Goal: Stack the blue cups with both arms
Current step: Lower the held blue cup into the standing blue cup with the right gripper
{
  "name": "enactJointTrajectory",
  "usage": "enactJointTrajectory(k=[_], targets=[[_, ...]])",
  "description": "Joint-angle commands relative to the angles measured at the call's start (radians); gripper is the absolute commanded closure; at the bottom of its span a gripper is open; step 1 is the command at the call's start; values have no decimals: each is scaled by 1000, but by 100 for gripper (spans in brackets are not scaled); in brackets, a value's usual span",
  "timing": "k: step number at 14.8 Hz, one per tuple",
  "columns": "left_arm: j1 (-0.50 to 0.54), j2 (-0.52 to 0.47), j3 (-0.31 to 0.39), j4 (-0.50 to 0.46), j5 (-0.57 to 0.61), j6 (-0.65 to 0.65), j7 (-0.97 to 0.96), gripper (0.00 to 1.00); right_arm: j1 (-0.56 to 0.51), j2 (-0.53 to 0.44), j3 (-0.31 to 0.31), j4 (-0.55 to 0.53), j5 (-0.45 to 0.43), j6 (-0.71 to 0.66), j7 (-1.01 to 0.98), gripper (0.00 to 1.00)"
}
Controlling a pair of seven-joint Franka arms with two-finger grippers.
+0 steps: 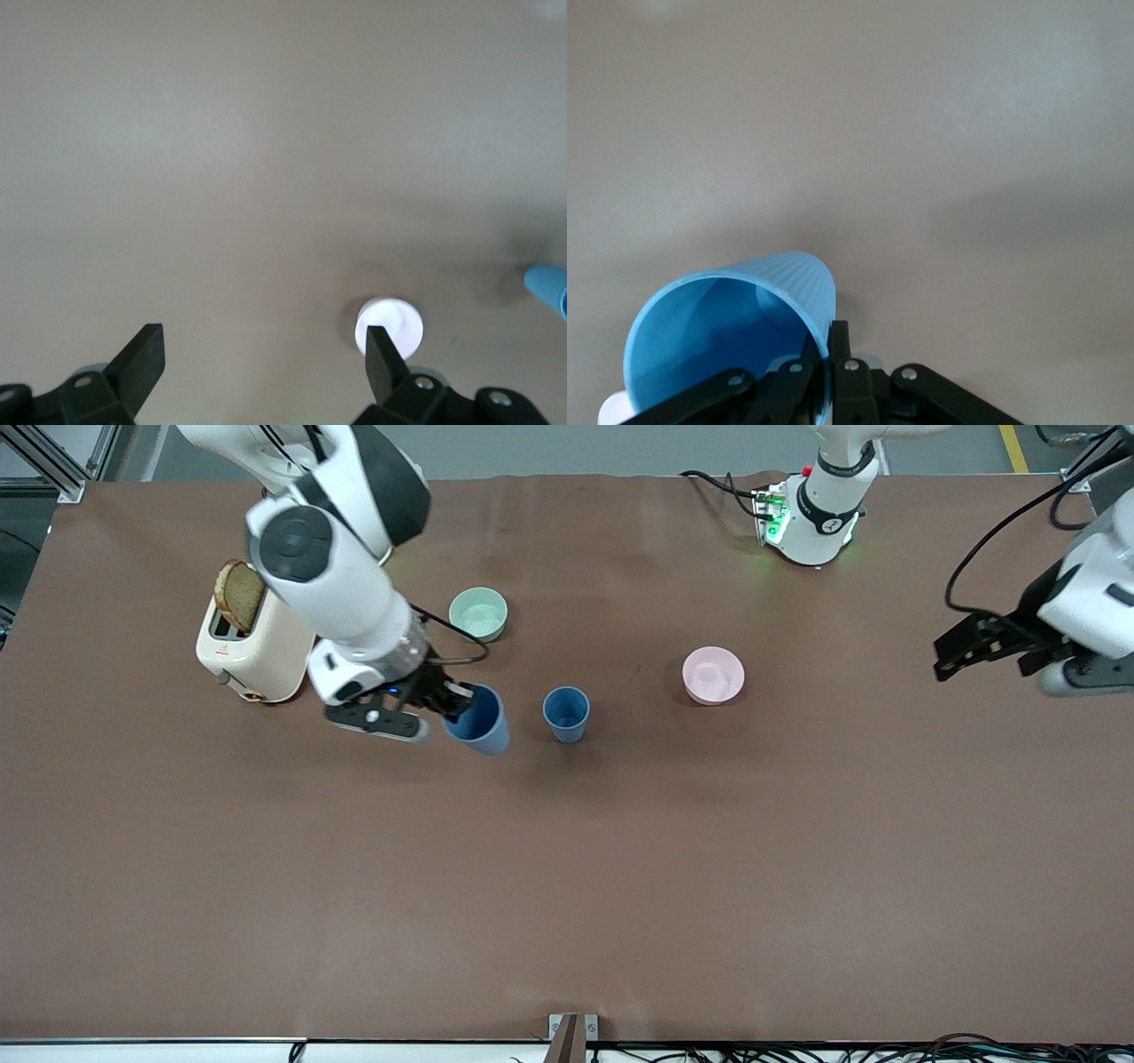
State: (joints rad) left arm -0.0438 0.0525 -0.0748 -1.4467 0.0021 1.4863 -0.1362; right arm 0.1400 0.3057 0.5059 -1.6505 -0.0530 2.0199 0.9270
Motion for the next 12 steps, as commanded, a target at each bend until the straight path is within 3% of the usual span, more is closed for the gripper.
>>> enactJointTrajectory(k=[1, 7, 12], targets=[[-19, -68, 29, -78, -27, -1, 33, 0, 23, 61, 51, 11, -70, 10, 136, 98], [-22, -71, 21, -77, -17, 6, 20, 0, 85, 162, 54, -2, -96, 97, 150, 98], [-22, -72, 21, -86, -14, 2, 15, 0, 113, 164, 71, -48, -96, 97, 151, 97]])
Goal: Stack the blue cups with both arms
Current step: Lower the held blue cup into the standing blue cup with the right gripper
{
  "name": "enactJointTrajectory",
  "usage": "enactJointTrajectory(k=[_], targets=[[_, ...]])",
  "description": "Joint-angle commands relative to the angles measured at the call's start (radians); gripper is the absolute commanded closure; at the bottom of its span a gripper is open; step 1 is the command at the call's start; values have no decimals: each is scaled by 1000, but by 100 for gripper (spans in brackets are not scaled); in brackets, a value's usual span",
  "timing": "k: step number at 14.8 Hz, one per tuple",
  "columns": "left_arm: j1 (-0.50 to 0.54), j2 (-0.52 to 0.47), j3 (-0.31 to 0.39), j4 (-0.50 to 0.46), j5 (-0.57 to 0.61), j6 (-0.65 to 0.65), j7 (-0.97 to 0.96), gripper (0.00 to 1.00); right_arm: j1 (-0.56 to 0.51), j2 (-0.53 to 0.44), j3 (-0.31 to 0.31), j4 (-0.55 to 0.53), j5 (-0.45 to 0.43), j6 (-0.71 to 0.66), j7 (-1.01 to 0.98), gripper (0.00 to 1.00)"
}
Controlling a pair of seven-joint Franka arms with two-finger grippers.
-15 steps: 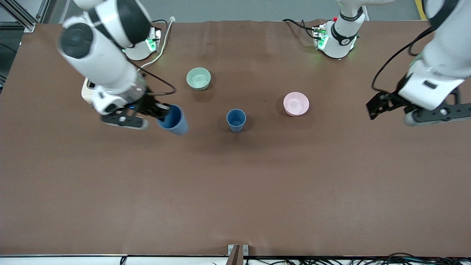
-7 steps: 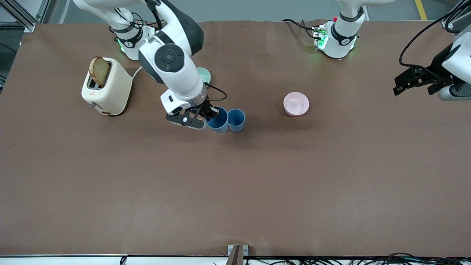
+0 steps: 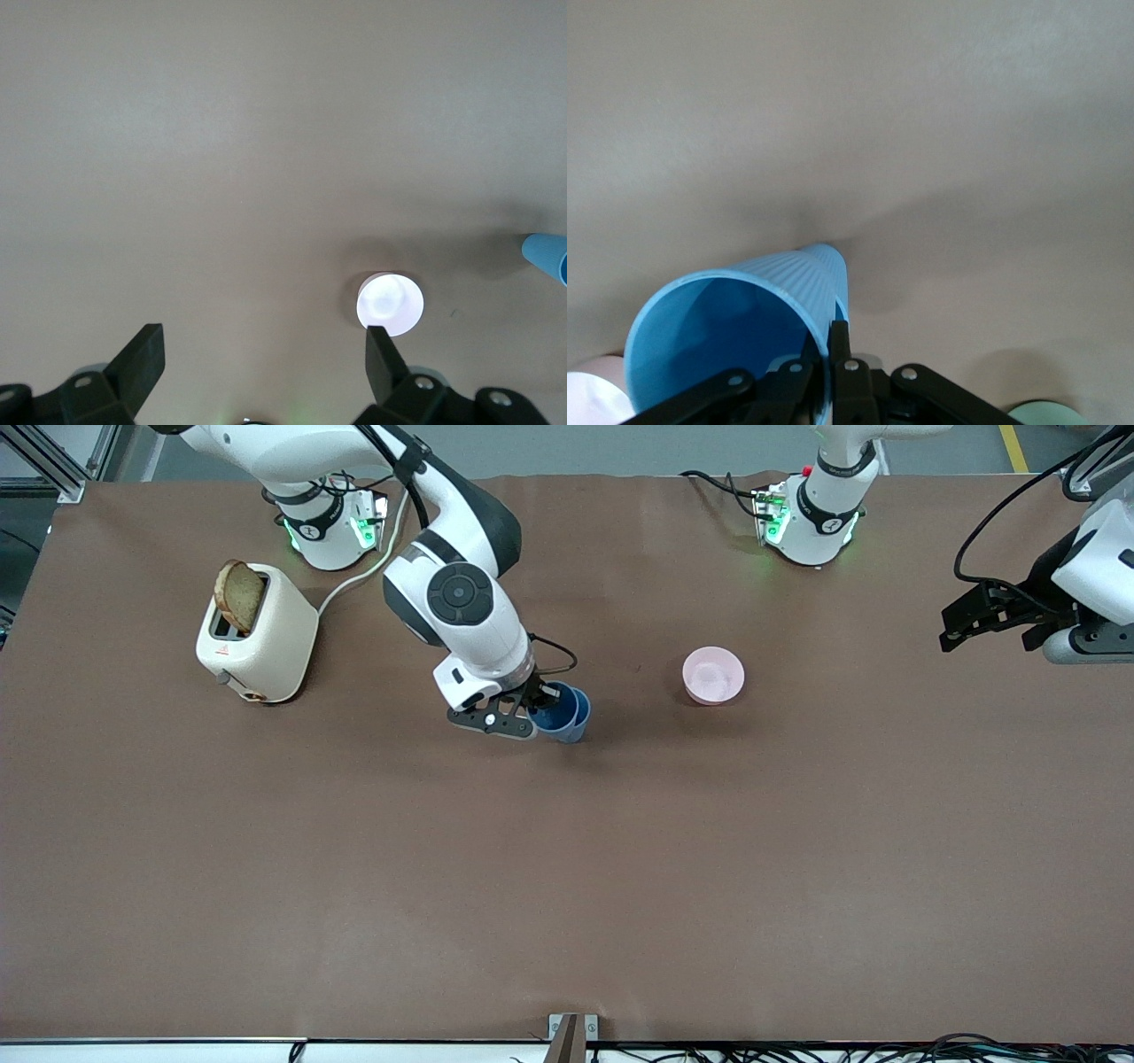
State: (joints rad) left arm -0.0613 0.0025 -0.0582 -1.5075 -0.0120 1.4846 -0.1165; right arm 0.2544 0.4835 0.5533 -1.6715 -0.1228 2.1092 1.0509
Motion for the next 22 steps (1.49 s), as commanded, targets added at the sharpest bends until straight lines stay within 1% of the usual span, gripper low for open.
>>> enactJointTrajectory(k=[1, 3, 6, 11, 14, 22], targets=[[-6, -22, 3, -25, 4, 6, -5, 0, 5, -14, 30, -31, -26, 6, 32, 97], [-8, -21, 0, -27, 4, 10, -20, 0, 9, -13, 33, -36, -26, 5, 69, 97], [-6, -21, -18, -25, 4, 14, -25, 0, 9, -16, 36, -36, -26, -3, 74, 97], [0, -22, -20, -20, 3, 14, -28, 0, 6, -26, 56, -31, -26, -46, 74, 97], [2, -22, -20, -20, 4, 14, -34, 0, 5, -28, 63, -31, -26, -46, 74, 97], [3, -24, -19, -19, 52, 8, -19, 0, 2, -36, 77, -33, -24, -64, 74, 97]])
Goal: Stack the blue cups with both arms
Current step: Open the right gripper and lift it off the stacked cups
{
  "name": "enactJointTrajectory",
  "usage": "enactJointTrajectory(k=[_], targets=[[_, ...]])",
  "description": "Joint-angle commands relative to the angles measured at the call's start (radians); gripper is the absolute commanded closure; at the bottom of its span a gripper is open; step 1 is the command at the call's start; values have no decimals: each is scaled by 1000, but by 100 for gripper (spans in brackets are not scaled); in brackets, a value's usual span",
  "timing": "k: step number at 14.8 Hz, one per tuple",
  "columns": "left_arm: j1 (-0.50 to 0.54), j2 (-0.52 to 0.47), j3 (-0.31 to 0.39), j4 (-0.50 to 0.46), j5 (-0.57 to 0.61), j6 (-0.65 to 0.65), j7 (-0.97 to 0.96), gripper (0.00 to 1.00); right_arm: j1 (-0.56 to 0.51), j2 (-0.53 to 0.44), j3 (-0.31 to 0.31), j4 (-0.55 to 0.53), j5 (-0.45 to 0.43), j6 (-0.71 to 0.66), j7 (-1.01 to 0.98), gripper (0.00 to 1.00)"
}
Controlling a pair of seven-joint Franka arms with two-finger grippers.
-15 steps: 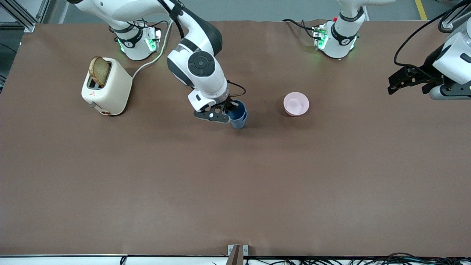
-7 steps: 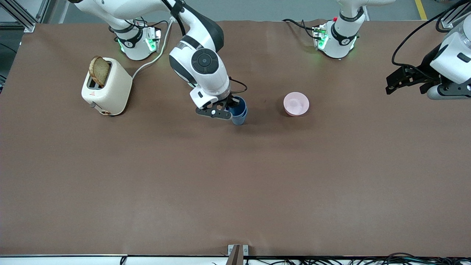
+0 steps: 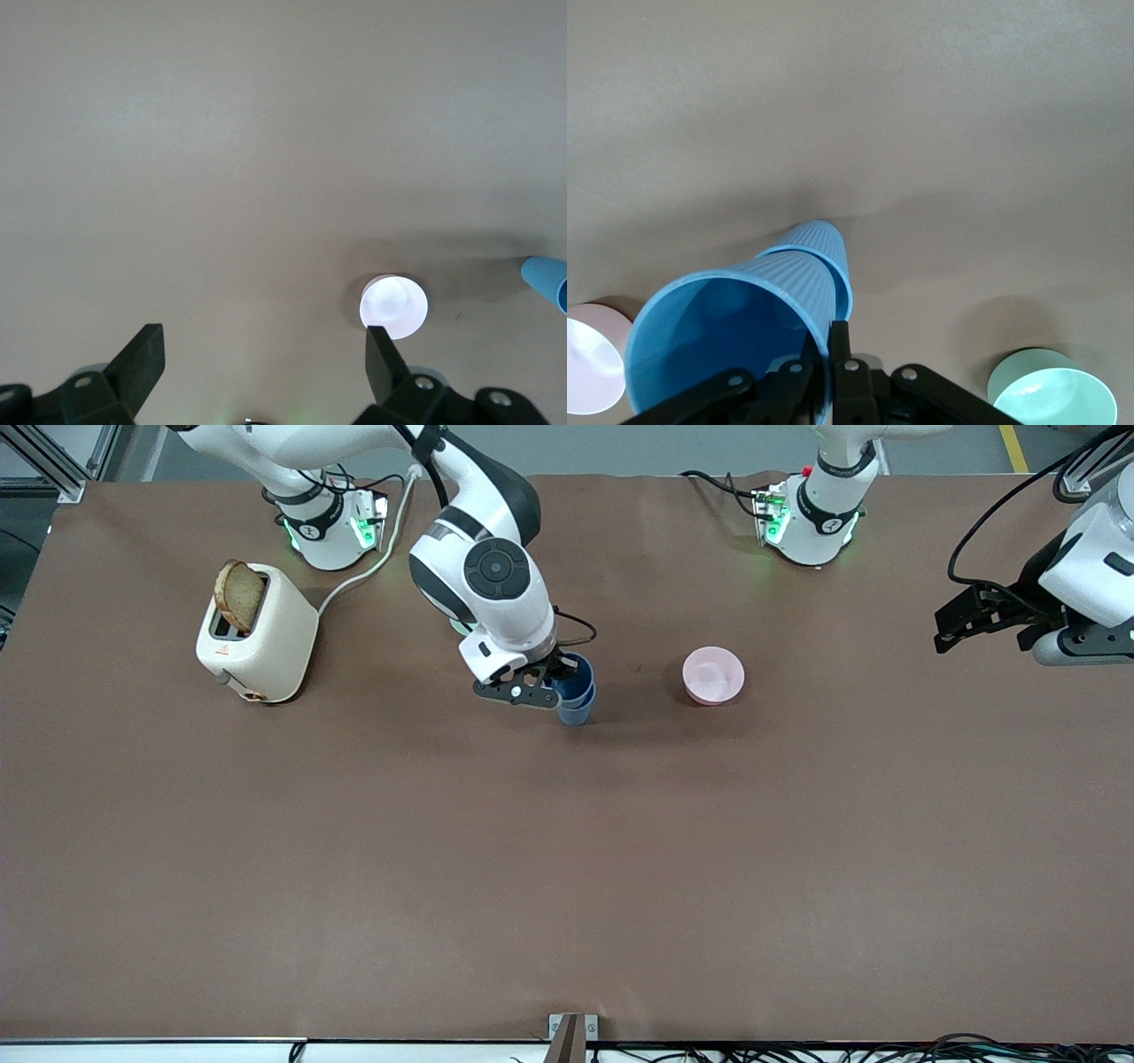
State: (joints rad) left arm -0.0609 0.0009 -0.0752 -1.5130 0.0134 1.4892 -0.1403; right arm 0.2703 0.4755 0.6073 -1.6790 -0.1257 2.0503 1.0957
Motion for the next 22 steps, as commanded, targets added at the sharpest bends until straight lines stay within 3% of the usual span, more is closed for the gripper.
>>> enactJointTrajectory(k=[1, 5, 8, 11, 14, 16, 18, 22], targets=[[3, -22, -1, -13, 33, 3, 8, 0, -13, -26, 23, -27, -22, -2, 30, 97], [3, -21, 0, -7, 33, 3, 15, 0, -6, -18, 23, -31, -22, 27, 29, 96], [3, -13, 0, -7, 31, 11, 15, 0, -5, -12, 23, -33, -23, 30, 29, 87], [-2, -9, -1, -7, 33, 32, 13, 0, -5, -12, 23, -33, -25, 28, 26, 57], [0, 7, -1, -7, 33, 48, 13, 0, -16, -27, 19, -22, -25, 22, 20, 14], [-5, 7, -1, -7, 33, 46, 13, 0, -57, -92, 6, -21, -25, 10, -20, 1], [-7, 8, -1, -7, 33, 46, 13, 0, -114, -164, -7, -21, -25, -54, -109, 0], [-8, 13, -3, -7, 33, 46, 13, 0, -190, -326, -167, -22, -11, -148, -371, 0]])
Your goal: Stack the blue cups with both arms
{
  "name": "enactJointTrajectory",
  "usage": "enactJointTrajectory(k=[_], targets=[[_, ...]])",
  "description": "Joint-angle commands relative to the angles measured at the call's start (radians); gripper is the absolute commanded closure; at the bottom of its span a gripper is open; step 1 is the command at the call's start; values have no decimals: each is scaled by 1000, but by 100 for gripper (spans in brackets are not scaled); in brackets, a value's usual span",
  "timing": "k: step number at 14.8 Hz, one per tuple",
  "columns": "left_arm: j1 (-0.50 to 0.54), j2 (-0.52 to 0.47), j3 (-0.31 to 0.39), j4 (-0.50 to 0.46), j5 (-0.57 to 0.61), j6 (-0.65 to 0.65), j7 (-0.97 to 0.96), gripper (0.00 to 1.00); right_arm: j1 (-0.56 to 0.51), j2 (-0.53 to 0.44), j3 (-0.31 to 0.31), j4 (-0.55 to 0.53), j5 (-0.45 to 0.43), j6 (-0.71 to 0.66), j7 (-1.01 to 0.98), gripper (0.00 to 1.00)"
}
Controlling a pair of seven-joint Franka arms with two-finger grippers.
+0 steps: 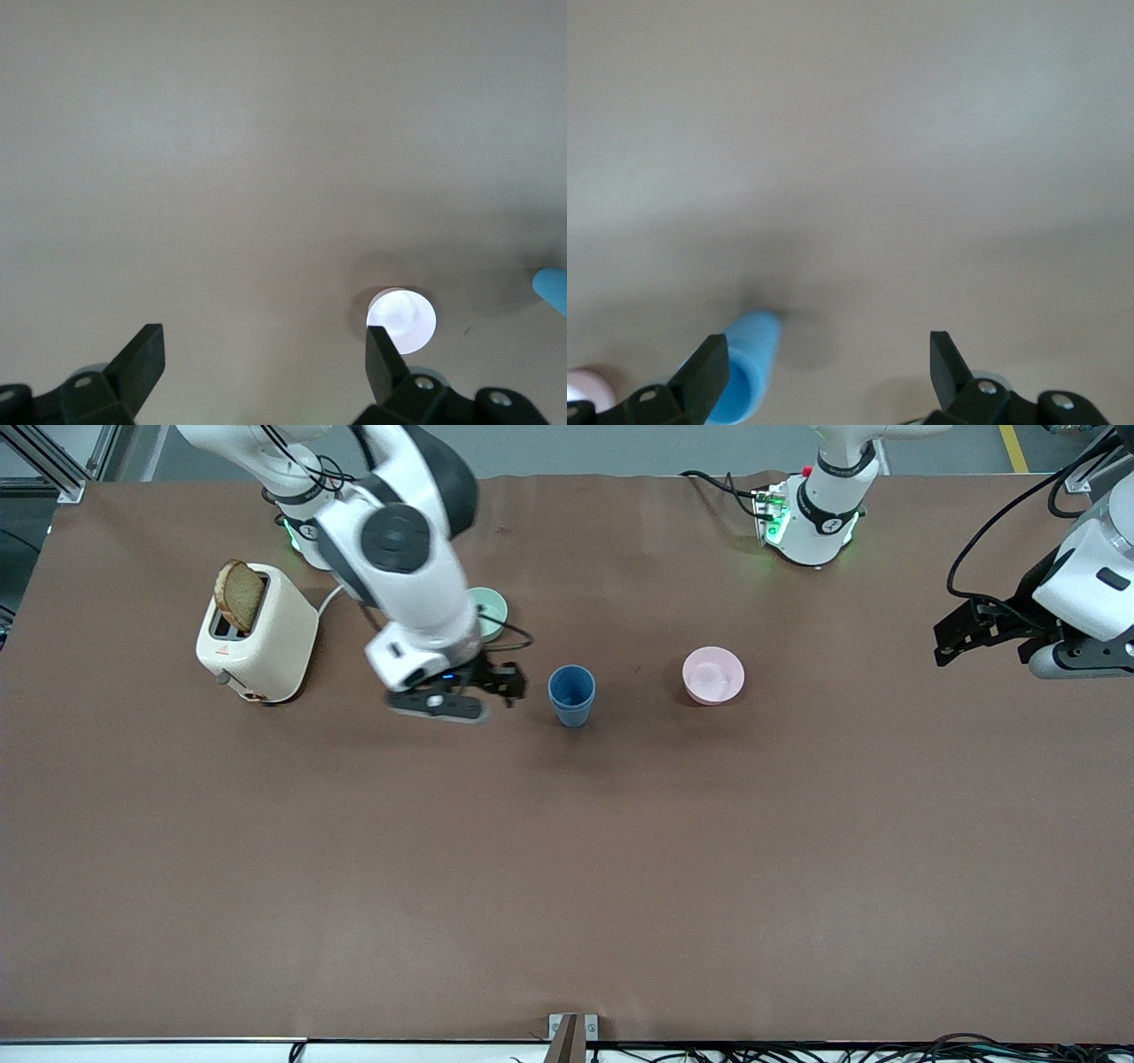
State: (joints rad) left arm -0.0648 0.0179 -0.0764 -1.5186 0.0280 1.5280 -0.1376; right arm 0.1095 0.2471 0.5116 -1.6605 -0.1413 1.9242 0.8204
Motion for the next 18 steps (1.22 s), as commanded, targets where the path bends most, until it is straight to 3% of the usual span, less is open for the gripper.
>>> enactJointTrajectory(k=[1, 3, 6, 9, 13, 18], targets=[[-3, -4, -2, -2, 18, 6, 12, 0, -43, -129, -124, -41, 6, -33, -156, 0], [5, -7, -2, 0, 18, 1, 12, 0, -68, -187, -241, -39, 29, -60, -353, 0], [6, -4, 0, 8, 18, 1, 10, 0, -60, -267, -460, -36, 167, -150, -600, 0], [2, -3, 0, 15, 18, 0, 9, 0, -68, -278, -565, 52, 169, -310, -719, 0], [-4, 5, 0, 18, 18, 1, 7, 0, -71, -272, -628, 181, 155, -399, -816, 0], [-7, 13, 0, 31, 18, 0, 6, 0, -80, -264, -628, 240, 138, -513, -840, 0]])
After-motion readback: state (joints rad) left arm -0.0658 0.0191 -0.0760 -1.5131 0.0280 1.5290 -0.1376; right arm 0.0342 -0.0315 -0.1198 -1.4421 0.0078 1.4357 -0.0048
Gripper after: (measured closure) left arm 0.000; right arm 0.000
